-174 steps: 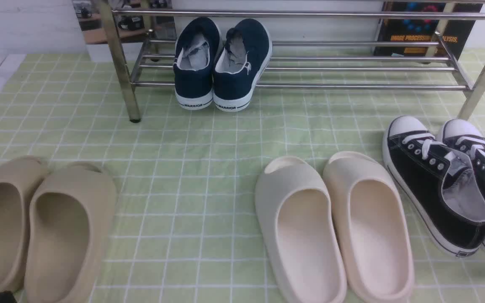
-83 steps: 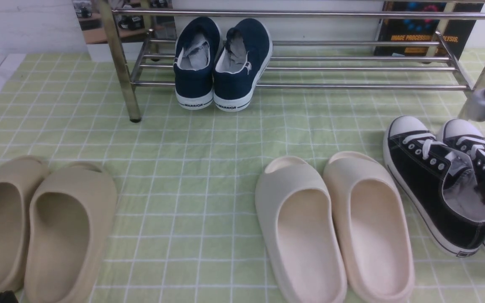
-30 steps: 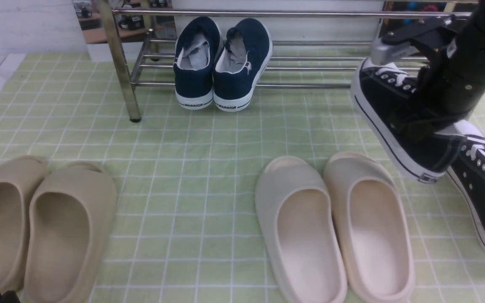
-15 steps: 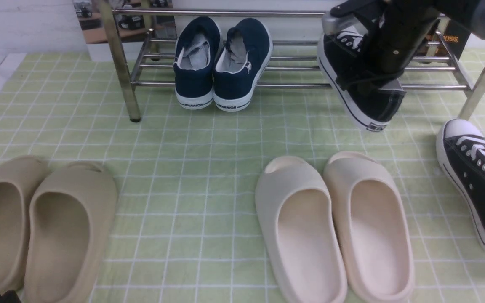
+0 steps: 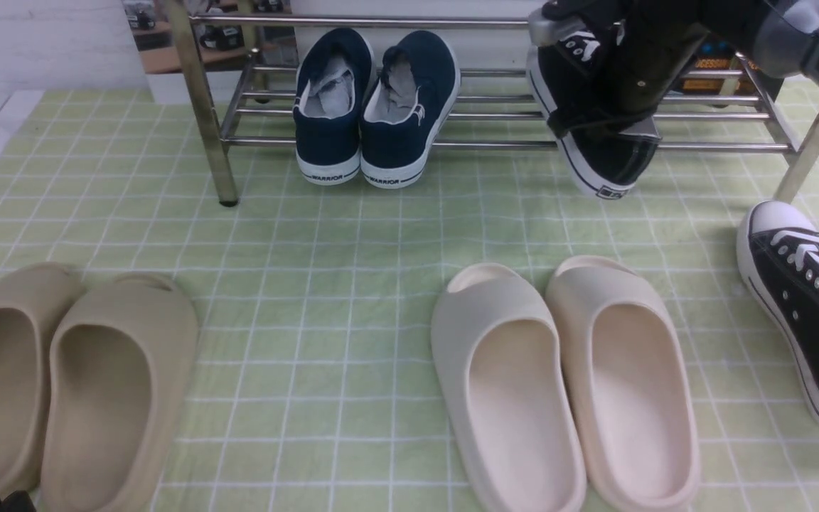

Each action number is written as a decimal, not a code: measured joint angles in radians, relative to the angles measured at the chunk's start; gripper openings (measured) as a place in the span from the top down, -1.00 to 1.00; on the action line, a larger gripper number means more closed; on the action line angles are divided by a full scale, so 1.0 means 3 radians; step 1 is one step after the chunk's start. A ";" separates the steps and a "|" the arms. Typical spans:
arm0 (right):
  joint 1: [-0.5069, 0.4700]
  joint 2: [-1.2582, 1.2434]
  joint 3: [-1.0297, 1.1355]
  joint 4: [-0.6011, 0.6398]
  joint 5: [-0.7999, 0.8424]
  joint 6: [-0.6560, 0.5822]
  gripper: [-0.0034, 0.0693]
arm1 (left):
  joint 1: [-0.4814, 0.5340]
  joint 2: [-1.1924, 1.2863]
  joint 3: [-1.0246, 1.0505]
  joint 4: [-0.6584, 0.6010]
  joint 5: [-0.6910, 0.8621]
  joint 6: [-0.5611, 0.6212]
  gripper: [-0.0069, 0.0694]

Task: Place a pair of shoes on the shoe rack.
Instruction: Use the right arm to put a shoe into the shoe rack

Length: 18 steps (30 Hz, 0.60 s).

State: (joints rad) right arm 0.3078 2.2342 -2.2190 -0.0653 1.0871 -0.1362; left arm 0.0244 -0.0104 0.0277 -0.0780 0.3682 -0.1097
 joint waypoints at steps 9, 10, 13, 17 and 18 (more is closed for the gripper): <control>0.0000 -0.0162 -0.0020 -0.0045 0.0126 0.0114 -0.02 | 0.0000 0.0000 0.0000 0.0000 0.0000 0.0000 0.42; 0.0000 -0.0209 -0.0023 -0.0045 0.0206 0.0114 -0.12 | 0.0000 0.0000 0.0000 0.0000 0.0000 0.0000 0.42; 0.0000 -0.0372 -0.0034 -0.0052 0.0473 0.0076 -0.30 | 0.0000 0.0000 0.0000 0.0000 0.0000 0.0000 0.41; 0.0000 -0.0539 0.0029 -0.0100 0.0525 0.0011 -0.29 | 0.0000 0.0000 0.0000 0.0000 0.0000 0.0000 0.41; 0.0000 -0.0595 0.0097 -0.0113 0.0525 0.0007 -0.25 | 0.0000 0.0000 0.0000 0.0000 0.0000 0.0000 0.41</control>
State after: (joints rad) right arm 0.3078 2.0557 -2.1899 -0.0991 1.2445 -0.1341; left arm 0.0244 -0.0104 0.0277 -0.0780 0.3682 -0.1097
